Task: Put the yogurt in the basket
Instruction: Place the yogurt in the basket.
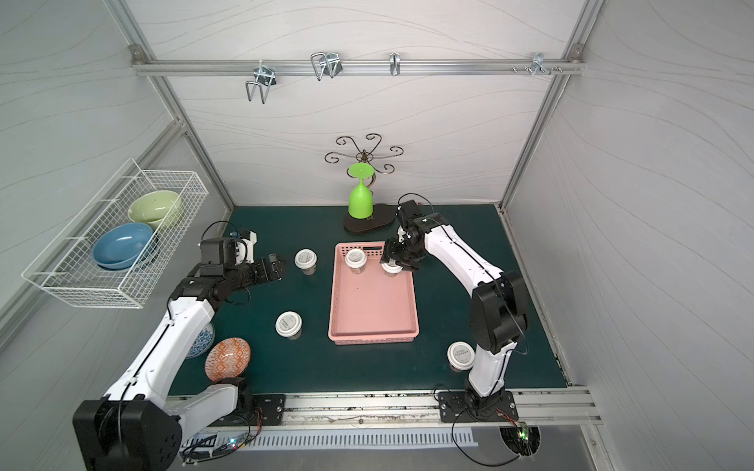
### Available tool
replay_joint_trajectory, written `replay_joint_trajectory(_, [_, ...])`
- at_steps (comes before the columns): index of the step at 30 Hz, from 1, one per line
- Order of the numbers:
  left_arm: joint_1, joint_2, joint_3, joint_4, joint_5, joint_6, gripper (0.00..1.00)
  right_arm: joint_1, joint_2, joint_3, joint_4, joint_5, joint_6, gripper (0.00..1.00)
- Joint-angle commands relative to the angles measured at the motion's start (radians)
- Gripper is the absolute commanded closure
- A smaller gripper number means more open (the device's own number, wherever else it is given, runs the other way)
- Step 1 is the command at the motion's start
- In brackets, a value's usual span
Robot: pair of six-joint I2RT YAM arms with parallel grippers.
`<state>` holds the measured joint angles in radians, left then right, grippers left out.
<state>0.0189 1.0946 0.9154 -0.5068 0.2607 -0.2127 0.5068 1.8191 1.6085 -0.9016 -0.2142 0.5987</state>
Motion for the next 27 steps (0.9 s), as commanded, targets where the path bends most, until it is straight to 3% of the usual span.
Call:
replay_joint_trajectory(1, [0.006, -0.021, -0.005, 0.038, -0.013, 0.011, 0.01, 0.007, 0.054, 0.051, 0.013, -0.001, 0.001, 0.37])
replay_joint_trajectory(15, [0.009, -0.029, -0.011, 0.038, -0.018, 0.027, 0.01, 0.021, 0.263, 0.192, 0.032, 0.019, -0.011, 0.35])
replay_joint_trajectory(27, [0.006, -0.026, -0.008, 0.036, -0.010, 0.027, 0.01, 0.036, 0.353, 0.256, 0.014, 0.042, -0.022, 0.27])
